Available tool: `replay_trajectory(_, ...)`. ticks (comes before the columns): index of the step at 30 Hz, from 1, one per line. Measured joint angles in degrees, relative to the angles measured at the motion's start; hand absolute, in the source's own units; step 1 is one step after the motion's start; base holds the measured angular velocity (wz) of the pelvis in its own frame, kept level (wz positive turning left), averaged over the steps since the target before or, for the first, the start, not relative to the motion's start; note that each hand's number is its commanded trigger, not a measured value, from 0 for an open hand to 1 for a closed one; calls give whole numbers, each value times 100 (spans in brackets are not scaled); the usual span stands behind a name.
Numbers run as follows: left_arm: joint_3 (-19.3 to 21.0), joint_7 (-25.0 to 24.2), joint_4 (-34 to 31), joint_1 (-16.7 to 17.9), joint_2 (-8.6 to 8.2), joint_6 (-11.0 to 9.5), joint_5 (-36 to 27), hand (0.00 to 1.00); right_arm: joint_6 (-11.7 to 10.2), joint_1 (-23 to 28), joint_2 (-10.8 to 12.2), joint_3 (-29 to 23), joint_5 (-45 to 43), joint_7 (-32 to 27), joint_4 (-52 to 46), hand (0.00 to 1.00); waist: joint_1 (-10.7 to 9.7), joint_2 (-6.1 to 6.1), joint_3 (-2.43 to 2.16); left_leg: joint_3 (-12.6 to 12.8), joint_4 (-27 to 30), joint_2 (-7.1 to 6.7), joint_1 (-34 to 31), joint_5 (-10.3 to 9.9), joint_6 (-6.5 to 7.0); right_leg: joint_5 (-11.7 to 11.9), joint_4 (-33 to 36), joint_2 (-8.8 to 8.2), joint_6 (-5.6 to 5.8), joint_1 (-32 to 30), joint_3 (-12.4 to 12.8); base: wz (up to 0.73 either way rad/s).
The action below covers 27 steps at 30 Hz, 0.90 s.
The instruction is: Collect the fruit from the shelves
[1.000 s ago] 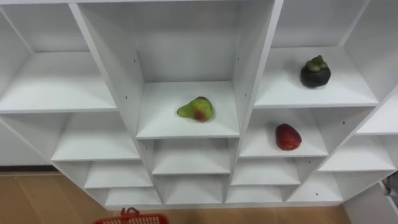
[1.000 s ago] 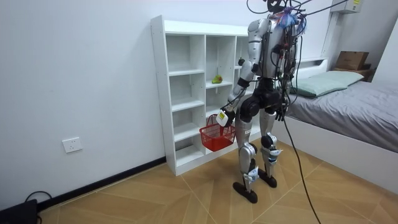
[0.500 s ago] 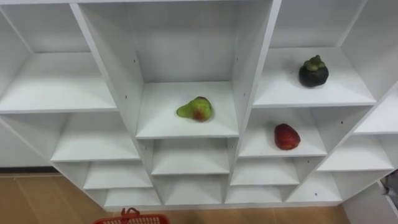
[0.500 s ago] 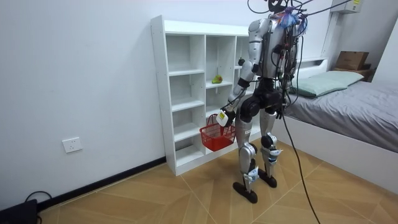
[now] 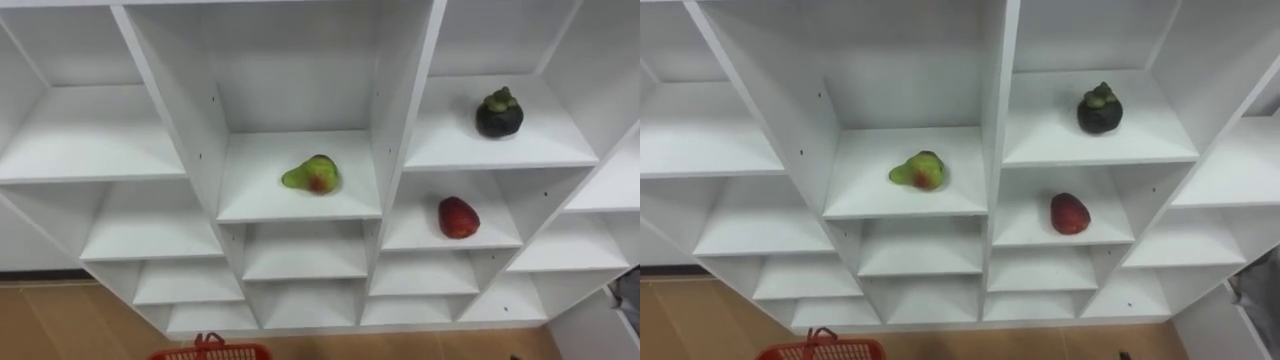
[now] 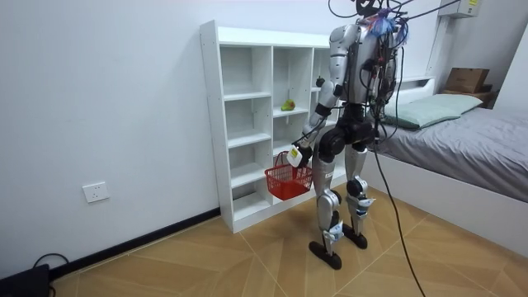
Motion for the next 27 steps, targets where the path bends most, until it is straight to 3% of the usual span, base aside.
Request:
replay_trajectory(5,0,10,0,-17,0,-3,0,100,-143,157,16,197,-117,-147,-1102,0,-4,-4,-14,1,-4,0,13,0,0,12,-12,3,0,62,27,0)
replay_trajectory(14,2,-4,-458,54,3,37,5,100,-143,373,11,232,-633,-409,-2590,0,-35,59,-20,-2,-4,-2,-20,0,0,13,-10,0,-1,52,-10,0)
replay_trajectory(19,-127,-15,-610,133,5,36,-87,100,-143,543,-16,278,-727,-652,-3707,0,-12,103,-49,102,-7,2,-61,1,1,34,0,2,13,-34,79,-9)
replay_trajectory(21,-130,-17,-610,190,26,33,-288,100,-260,627,-43,353,-724,-831,-4193,0,-12,95,-53,112,-7,2,-40,1,1,40,0,4,8,-19,97,-5)
replay_trajectory(27,-188,-11,-602,326,27,-98,-384,100,-297,681,-75,411,-808,-1078,-4413,0,-8,81,-31,130,-9,12,-39,1,1,53,14,13,0,-39,107,-1)
